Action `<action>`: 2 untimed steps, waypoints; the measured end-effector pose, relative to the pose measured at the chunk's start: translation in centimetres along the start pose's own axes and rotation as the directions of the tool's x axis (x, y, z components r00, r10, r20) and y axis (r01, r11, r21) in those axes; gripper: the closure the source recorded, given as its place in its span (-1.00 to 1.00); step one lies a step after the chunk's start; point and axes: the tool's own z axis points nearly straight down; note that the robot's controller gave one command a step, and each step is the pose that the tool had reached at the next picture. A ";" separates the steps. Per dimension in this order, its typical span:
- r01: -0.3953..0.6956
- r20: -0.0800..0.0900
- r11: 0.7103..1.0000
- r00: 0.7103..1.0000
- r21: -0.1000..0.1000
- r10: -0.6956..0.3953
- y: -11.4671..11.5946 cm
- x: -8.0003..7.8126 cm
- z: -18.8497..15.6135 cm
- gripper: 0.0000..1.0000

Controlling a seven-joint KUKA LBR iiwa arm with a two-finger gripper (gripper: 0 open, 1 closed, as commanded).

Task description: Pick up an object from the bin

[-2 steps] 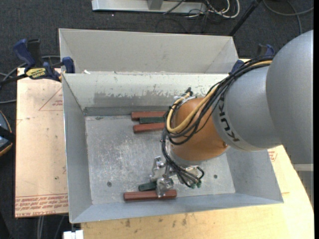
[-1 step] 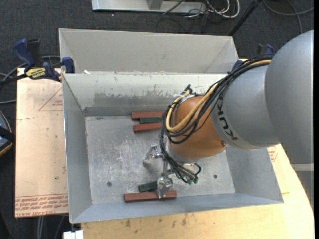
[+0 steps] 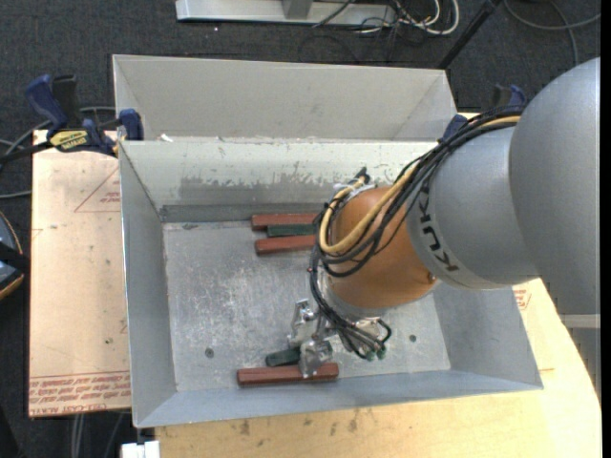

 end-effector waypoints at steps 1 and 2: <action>0.000 0.000 1.000 1.000 0.000 0.000 0.0 0.0 0.0 1.00; 0.057 0.002 0.998 0.998 -0.001 -0.057 1.6 -0.4 -19.7 1.00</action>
Offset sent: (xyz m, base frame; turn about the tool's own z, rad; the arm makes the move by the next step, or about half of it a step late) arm 0.0004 0.0181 0.2180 -0.0633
